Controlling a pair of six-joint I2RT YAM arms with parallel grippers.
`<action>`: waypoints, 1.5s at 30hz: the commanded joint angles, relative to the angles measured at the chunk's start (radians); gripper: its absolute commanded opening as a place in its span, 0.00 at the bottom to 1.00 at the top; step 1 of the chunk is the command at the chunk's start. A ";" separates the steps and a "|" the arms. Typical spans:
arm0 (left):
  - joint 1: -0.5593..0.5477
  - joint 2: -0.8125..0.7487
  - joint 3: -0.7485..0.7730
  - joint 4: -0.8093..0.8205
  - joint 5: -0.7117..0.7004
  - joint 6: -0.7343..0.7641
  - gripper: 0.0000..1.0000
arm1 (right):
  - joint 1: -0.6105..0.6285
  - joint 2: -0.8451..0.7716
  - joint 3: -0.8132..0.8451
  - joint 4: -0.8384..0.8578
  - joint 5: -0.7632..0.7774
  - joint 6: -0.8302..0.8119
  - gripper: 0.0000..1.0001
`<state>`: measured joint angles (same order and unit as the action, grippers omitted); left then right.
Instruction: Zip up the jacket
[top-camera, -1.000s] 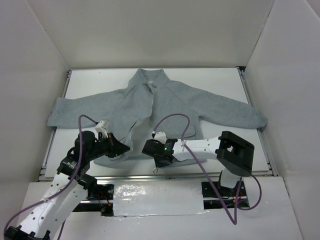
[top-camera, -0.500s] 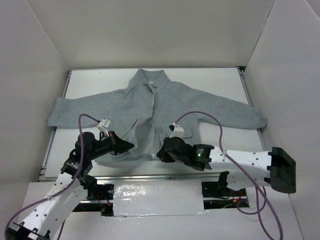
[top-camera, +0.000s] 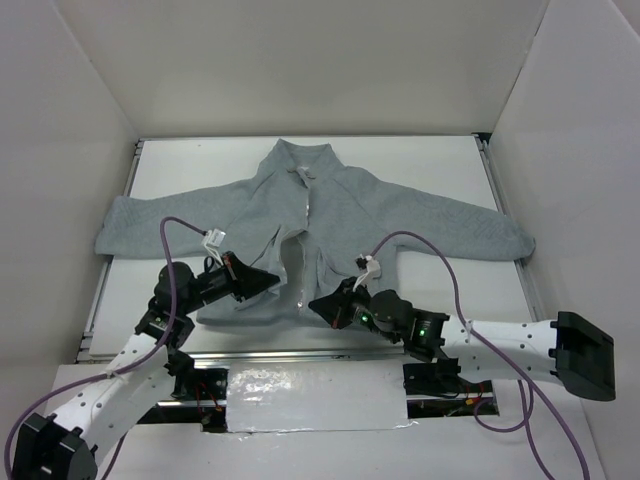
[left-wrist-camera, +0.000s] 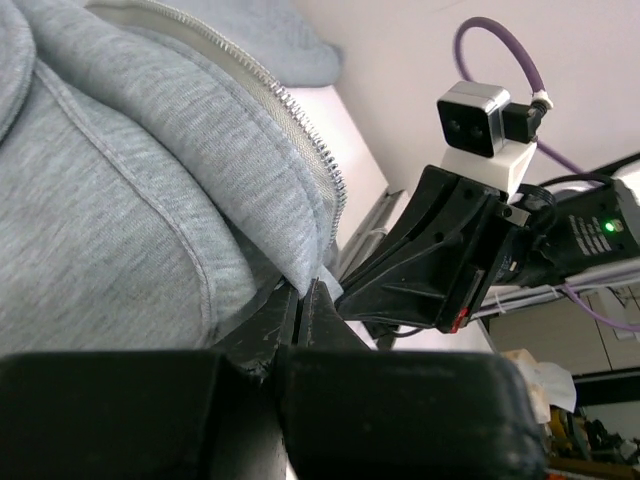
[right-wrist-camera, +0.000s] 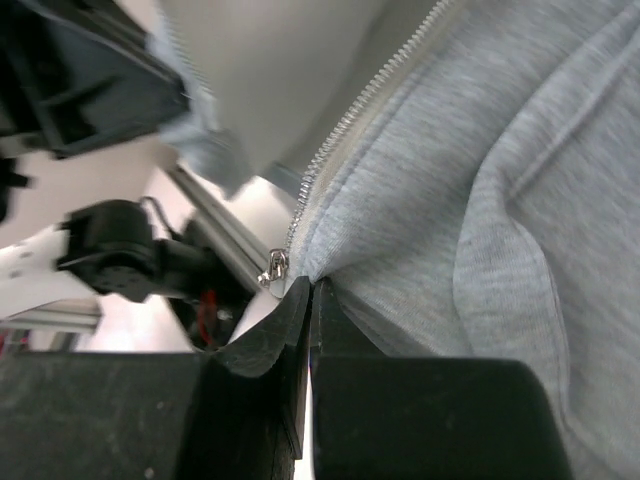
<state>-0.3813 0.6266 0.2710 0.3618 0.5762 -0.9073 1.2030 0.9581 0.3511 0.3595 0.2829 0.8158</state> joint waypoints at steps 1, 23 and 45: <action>-0.034 0.010 -0.007 0.212 0.027 -0.033 0.00 | 0.010 -0.047 -0.055 0.315 -0.039 -0.095 0.00; -0.113 -0.018 -0.041 0.256 -0.021 -0.073 0.00 | 0.010 -0.007 -0.067 0.473 -0.010 -0.164 0.00; -0.114 -0.030 -0.050 0.290 -0.019 -0.110 0.00 | 0.009 0.016 -0.057 0.487 0.004 -0.175 0.00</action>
<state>-0.4877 0.6106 0.2226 0.5430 0.5365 -1.0000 1.2030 0.9733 0.2737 0.7570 0.2749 0.6598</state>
